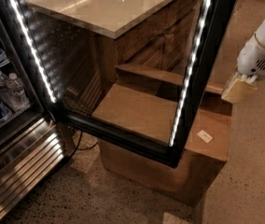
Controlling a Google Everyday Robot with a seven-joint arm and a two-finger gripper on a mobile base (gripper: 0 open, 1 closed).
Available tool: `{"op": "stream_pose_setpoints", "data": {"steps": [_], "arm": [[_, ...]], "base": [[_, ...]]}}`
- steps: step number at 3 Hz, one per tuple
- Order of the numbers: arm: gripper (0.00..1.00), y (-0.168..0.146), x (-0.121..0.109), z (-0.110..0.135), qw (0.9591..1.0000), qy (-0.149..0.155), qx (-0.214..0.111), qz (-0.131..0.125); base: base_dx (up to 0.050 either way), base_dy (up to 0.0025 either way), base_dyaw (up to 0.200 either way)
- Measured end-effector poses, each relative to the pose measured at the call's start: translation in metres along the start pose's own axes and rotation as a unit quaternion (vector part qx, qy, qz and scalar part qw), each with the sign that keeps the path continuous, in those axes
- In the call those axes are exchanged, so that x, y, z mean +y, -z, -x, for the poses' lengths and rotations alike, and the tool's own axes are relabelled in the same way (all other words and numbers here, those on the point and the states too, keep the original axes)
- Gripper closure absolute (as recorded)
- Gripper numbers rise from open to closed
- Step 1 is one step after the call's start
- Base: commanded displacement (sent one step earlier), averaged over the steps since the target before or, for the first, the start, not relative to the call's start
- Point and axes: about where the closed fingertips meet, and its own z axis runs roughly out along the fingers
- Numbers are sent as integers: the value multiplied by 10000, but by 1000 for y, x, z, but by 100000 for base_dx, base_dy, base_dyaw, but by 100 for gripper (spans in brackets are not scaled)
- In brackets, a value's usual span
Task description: Close right fridge door
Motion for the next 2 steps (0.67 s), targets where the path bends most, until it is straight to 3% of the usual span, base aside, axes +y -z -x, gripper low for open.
{"op": "stream_pose_setpoints", "data": {"steps": [1, 2], "arm": [[100, 3, -8, -31, 9993, -325, -160, -4], [100, 3, -8, -31, 9993, -325, -160, -5]], "base": [[0, 0, 0], [0, 0, 0]]}}
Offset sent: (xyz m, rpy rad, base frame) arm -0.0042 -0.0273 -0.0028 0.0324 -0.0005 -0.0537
